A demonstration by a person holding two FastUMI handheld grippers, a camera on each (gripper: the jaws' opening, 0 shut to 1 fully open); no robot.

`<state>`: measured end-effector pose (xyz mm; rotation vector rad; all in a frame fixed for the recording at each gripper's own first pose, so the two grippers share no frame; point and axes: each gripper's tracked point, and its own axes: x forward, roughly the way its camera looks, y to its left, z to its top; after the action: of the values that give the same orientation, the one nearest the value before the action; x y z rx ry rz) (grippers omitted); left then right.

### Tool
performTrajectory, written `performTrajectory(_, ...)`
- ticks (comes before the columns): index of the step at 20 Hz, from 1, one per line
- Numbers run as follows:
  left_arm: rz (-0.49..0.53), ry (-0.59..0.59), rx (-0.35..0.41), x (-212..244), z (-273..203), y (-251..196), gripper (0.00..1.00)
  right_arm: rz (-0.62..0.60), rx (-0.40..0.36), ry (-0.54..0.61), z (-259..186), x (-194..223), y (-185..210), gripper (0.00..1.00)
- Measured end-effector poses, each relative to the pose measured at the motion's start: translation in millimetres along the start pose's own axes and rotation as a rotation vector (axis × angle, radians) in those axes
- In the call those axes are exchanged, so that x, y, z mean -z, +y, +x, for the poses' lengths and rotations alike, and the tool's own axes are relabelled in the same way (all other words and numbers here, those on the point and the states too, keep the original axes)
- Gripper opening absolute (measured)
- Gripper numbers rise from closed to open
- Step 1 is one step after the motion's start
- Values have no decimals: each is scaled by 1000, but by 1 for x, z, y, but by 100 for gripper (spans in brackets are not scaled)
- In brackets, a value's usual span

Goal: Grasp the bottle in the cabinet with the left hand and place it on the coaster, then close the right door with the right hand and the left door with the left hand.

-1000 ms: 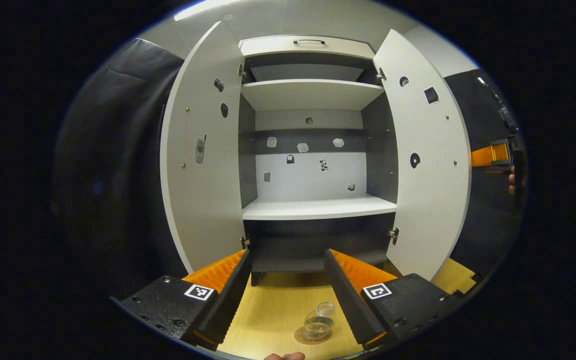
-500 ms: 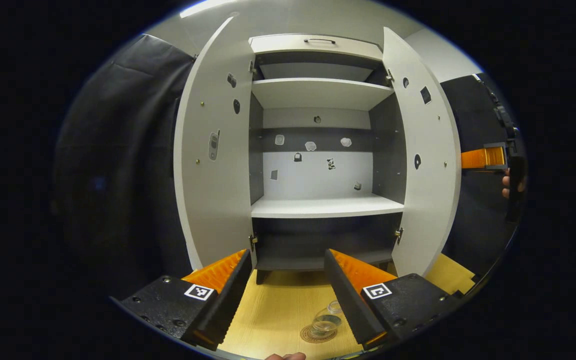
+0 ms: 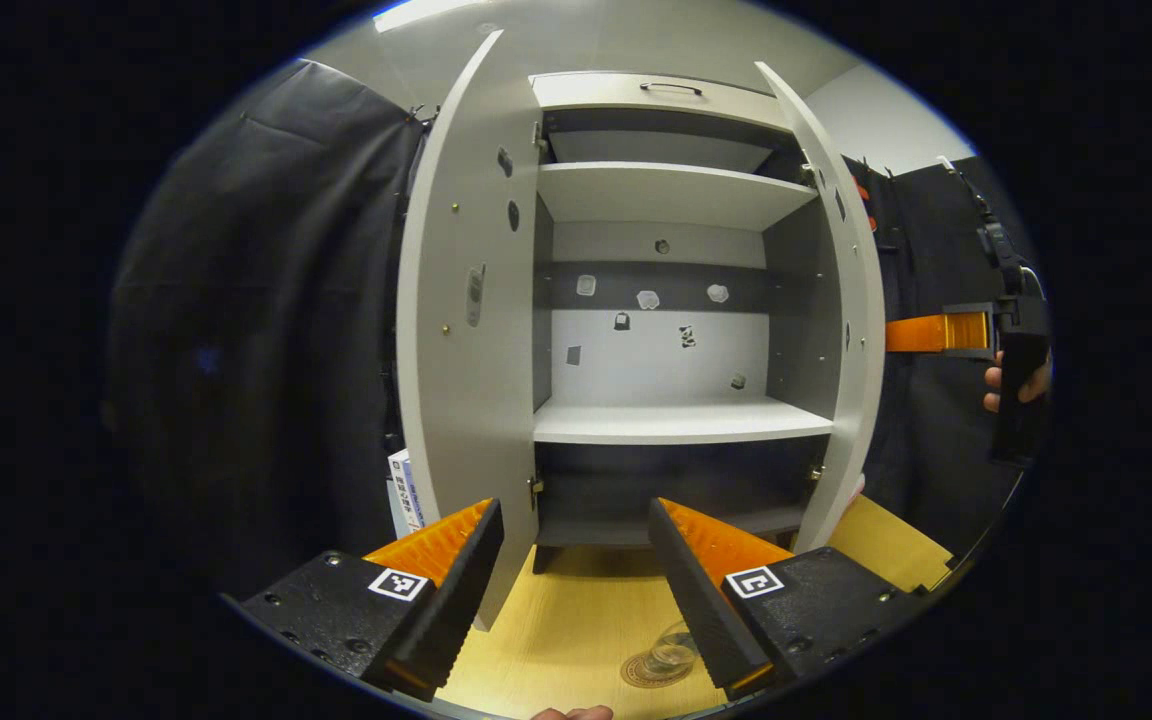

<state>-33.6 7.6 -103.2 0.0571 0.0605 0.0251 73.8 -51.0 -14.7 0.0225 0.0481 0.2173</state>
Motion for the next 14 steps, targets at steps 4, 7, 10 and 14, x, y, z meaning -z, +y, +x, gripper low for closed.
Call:
performTrajectory(4, -21, -5, -27, -5, -1, 22, 92, -62, 19, -20, 37, -4, 26, 100)
performTrajectory(7, -22, -11, -48, -11, 1, 41, 93, -87, 39, -40, 58, -4, 39, 97)
performTrajectory(10, -39, -18, -65, -17, 2, 60, 92, -73, 43, -47, 81, -4, 50, 100)
performTrajectory(14, -55, -35, -87, -28, 4, 86, 92, -73, 67, -47, 105, -4, 57, 97)
